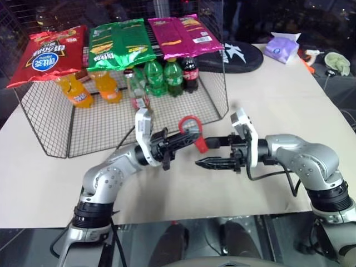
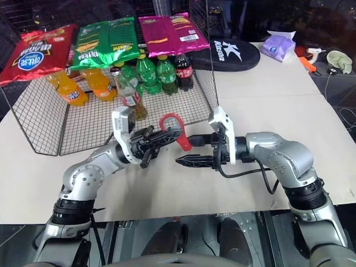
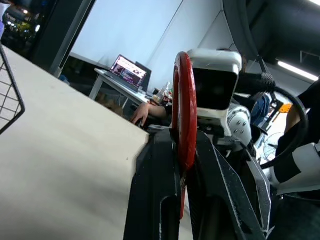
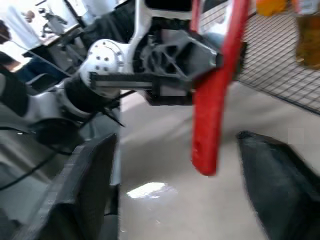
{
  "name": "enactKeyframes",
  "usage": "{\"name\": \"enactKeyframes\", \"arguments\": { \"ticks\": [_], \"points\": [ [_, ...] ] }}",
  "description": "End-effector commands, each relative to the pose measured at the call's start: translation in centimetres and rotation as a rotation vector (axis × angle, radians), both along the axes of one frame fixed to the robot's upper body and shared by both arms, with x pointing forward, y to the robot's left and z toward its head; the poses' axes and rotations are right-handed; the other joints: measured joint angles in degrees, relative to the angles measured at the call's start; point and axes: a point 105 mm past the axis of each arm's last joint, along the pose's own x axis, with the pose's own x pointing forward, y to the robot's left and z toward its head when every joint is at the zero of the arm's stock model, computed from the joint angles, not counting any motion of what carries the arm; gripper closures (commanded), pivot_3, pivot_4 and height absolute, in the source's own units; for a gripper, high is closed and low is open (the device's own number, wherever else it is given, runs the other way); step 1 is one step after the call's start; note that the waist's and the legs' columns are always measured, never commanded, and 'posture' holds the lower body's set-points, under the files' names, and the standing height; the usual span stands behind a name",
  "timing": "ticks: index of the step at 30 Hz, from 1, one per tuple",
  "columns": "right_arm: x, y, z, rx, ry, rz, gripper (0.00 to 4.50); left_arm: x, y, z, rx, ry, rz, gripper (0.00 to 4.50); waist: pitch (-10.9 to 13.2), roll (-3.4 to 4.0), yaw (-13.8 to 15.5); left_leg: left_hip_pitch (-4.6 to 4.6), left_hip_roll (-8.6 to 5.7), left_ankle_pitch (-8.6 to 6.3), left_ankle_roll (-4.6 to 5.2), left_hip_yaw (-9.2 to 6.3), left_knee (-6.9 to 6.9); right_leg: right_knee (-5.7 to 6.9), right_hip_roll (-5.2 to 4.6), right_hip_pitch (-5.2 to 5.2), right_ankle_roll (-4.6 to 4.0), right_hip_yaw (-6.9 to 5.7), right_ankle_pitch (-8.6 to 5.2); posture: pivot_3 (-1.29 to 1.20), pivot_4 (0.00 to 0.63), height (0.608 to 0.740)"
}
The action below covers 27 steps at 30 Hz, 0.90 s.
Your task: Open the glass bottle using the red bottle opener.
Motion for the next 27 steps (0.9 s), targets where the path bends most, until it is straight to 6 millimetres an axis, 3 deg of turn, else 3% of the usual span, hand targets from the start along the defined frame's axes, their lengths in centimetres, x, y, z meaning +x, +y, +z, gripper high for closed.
{"name": "enactKeyframes", "arguments": {
  "ticks": [1,3,6,17,20,23,27],
  "points": [
    [-0.6,0.6,1.3,0.024,-0.008,0.040,2.44,-0.2,-0.3,0.5,-0.012,-0.047,-0.008,4.50,0.0,0.00,0.0,-0.01,-0.01,0.00,0.00,0.00,0.00,0.00,0.00,0.00,0.00,0.00,0.00,0.00,0.150,0.740],
    [-0.6,0.8,1.2,0.016,-0.003,0.042,3.54,-0.1,-0.3,0.4,-0.012,-0.055,-0.002,4.50,0.0,0.00,0.1,-0.01,-0.01,0.00,0.00,0.00,0.00,-0.01,-0.01,0.00,0.00,0.00,0.00,0.00,0.150,0.740],
    [-0.6,1.1,1.0,0.008,0.000,0.038,4.46,0.1,-0.4,0.3,-0.016,-0.059,0.004,4.50,0.0,0.00,0.0,-0.02,-0.01,0.00,0.00,-0.02,-0.01,-0.02,-0.01,0.00,0.00,-0.02,0.00,0.00,0.150,0.740],
    [-0.3,1.5,0.4,-0.004,0.010,0.010,4.46,0.8,-0.5,0.1,-0.021,-0.039,0.034,4.50,0.0,0.00,0.0,-0.03,-0.01,0.00,0.00,-0.02,-0.01,-0.02,-0.01,-0.02,0.00,-0.01,0.00,0.00,0.150,0.740],
    [-0.1,1.2,0.1,-0.009,0.014,-0.005,4.50,0.7,-0.5,0.2,-0.022,-0.040,0.036,3.41,0.0,0.00,0.0,-0.02,0.00,0.00,0.00,-0.02,-0.02,-0.02,-0.01,-0.02,0.00,-0.02,0.00,0.00,0.150,0.740],
    [0.3,0.9,-0.3,-0.012,0.022,-0.036,4.50,0.8,-0.4,0.5,-0.033,-0.061,0.066,1.99,0.0,0.00,0.0,-0.03,0.00,0.00,0.00,-0.02,-0.03,-0.02,-0.01,-0.02,0.00,-0.01,0.00,0.00,0.150,0.740],
    [1.9,-0.9,-1.1,-0.004,0.021,-0.164,4.50,0.4,0.4,0.6,-0.030,-0.070,0.087,1.99,0.0,0.00,0.0,-0.04,-0.01,0.00,0.00,-0.03,-0.03,-0.04,-0.02,-0.02,0.00,-0.01,0.00,0.00,0.150,0.740]
  ]
}}
